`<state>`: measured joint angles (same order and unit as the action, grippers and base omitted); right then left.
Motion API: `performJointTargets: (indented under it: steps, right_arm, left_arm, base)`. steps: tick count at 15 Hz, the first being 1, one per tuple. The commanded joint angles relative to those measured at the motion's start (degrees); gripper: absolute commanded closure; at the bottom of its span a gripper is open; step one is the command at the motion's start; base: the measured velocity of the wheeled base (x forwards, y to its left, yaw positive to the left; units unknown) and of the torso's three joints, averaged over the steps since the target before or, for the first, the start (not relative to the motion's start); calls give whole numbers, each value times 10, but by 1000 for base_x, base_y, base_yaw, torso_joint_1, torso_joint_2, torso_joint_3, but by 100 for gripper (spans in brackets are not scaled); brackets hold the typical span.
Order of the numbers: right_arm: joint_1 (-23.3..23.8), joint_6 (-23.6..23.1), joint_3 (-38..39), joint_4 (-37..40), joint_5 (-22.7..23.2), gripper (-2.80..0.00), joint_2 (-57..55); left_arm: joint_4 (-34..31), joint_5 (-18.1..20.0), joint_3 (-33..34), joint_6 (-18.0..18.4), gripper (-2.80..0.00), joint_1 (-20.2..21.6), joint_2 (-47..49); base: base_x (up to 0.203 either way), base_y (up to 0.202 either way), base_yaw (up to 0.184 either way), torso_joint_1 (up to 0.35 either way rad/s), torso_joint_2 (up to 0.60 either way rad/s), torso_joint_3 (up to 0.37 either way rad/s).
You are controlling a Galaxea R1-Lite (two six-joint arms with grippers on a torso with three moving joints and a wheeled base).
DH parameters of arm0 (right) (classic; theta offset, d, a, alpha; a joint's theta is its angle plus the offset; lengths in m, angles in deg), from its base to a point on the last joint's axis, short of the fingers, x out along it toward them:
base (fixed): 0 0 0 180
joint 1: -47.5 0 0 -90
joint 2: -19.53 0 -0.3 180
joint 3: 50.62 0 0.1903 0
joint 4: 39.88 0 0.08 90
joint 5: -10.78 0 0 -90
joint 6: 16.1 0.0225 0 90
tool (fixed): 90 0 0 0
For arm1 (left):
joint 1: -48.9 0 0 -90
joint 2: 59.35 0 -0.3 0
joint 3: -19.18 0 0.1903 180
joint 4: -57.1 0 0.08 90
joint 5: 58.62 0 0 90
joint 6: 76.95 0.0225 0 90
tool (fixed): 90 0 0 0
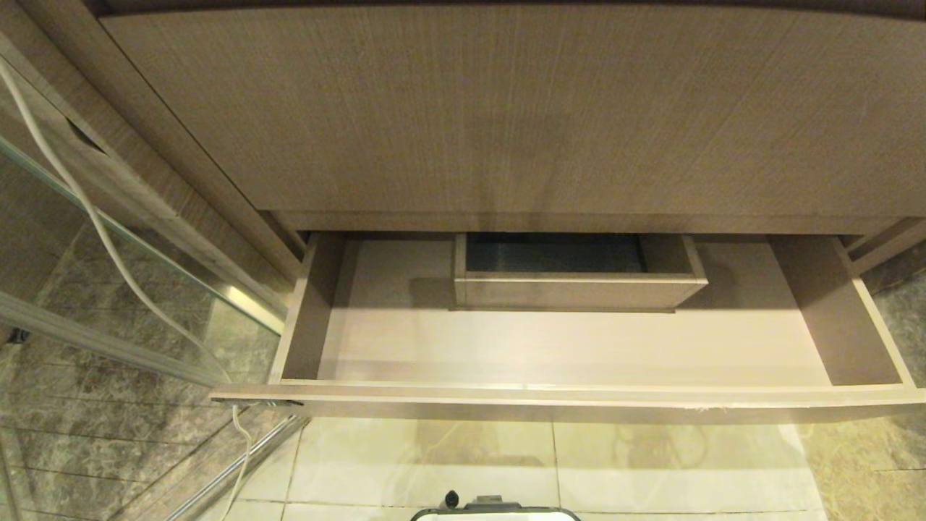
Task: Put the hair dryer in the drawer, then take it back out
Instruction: Pull open the drawer, then pick up the hairdryer
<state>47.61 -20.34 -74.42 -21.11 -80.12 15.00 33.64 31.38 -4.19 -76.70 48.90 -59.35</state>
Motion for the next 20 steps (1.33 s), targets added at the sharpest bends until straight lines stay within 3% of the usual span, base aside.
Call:
performJointTargets:
  steps: [1, 4, 20]
  right_arm:
    - [-1, 5, 5, -3, 3, 0, 45]
    - [-1, 50, 5, 46, 4, 0, 46]
    - [-1, 55, 5, 42, 4, 0, 46]
  left_arm:
    - [0, 0, 1, 0, 0, 0, 0]
    - [0, 0, 1, 0, 0, 0, 0]
    - [0, 0, 0, 0, 0, 0, 0]
  base:
    - [0, 0, 0, 0, 0, 0]
    - [0, 0, 0, 0, 0, 0]
    - [0, 0, 0, 0, 0, 0]
